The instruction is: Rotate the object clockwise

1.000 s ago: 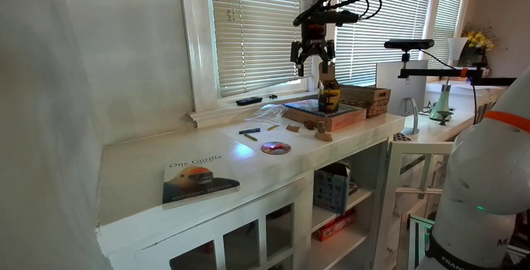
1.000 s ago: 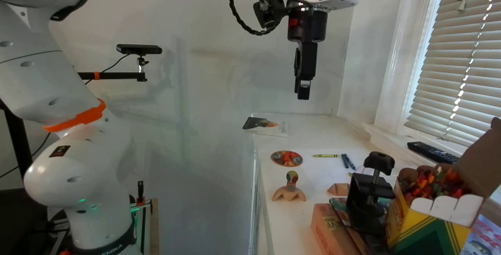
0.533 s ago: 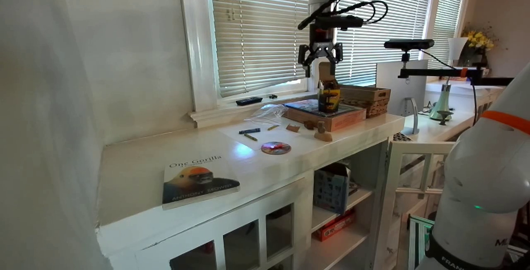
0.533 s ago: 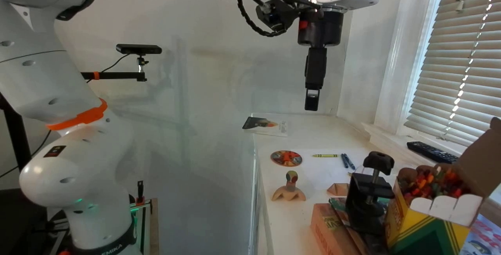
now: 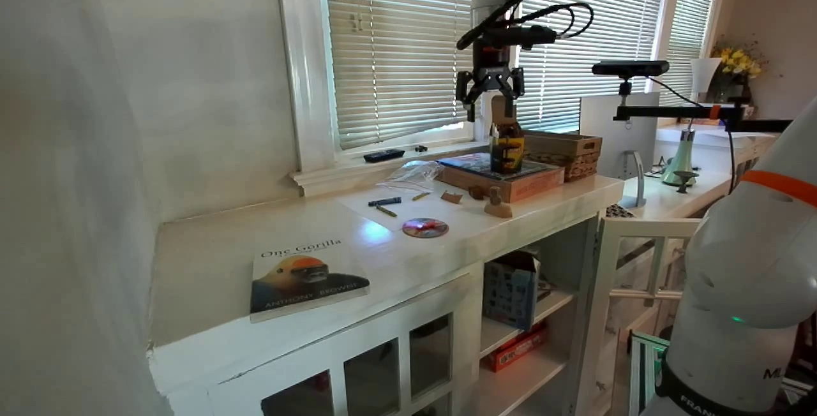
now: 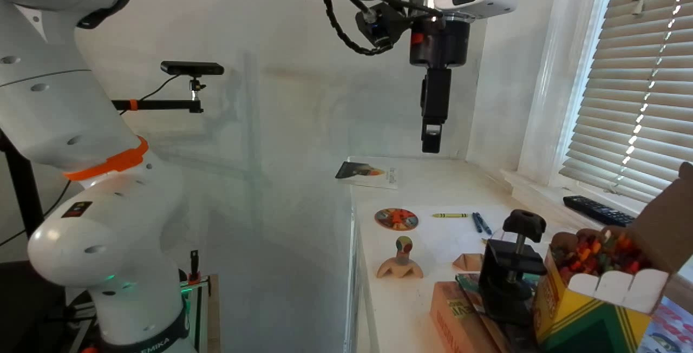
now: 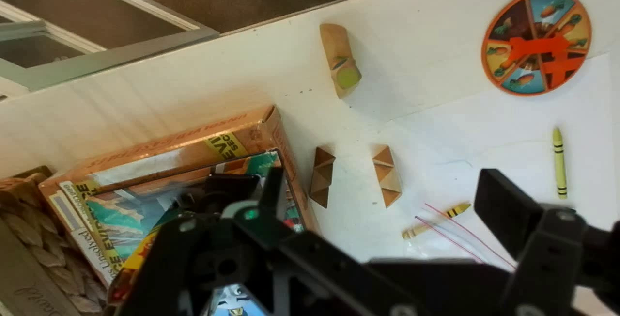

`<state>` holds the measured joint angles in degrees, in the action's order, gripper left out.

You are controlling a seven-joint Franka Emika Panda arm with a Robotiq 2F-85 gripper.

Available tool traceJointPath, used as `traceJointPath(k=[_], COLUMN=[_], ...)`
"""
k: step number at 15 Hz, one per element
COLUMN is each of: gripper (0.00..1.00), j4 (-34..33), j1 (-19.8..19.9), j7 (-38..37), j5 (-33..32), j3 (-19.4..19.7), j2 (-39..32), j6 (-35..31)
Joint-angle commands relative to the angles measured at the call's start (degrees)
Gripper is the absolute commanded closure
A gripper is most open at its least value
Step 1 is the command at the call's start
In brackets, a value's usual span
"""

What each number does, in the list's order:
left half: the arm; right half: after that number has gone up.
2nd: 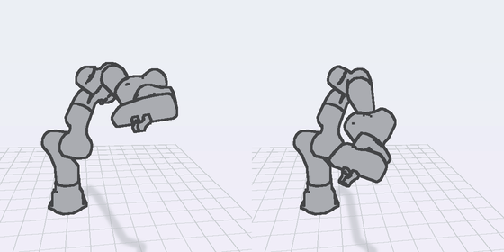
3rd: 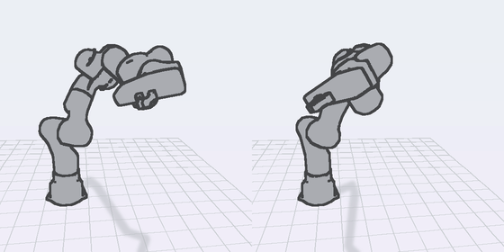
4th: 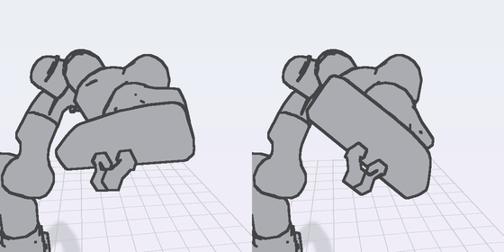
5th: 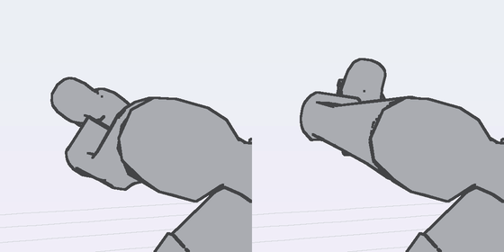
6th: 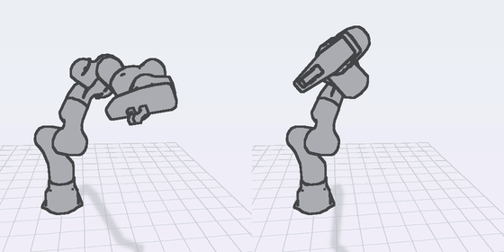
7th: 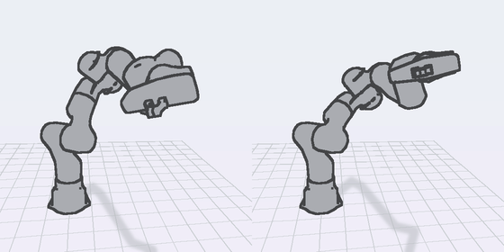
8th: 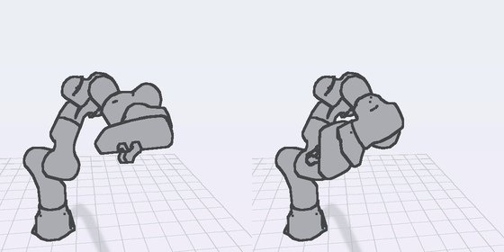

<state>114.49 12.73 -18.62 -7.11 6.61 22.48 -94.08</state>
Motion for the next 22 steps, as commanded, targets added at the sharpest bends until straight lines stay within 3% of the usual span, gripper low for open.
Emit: traceJointPath(k=[1, 2, 3, 12, 13, 22], gripper=[0.00, 0.25, 0.26, 0.96, 1.00, 1.00], j4=[2.0, 1.9, 2.2, 1.6, 1.4, 0.1], j1=[-0.3, 0.0, 0.2, 0.6, 0.7, 1.2], j7=[2.9, 3.7, 4.4, 15.0, 16.0, 19.0], j5=[-3.9, -4.4, -4.6, -1.3, -1.5, -5.9], j3=[-0.4, 0.1, 0.8, 7.4, 7.8, 7.7], j2=[0.1, -0.2, -0.5, -3.4, -3.8, -7.1], j6=[-3.5, -4.0, -5.0, -7.4, -7.8, -14.8])
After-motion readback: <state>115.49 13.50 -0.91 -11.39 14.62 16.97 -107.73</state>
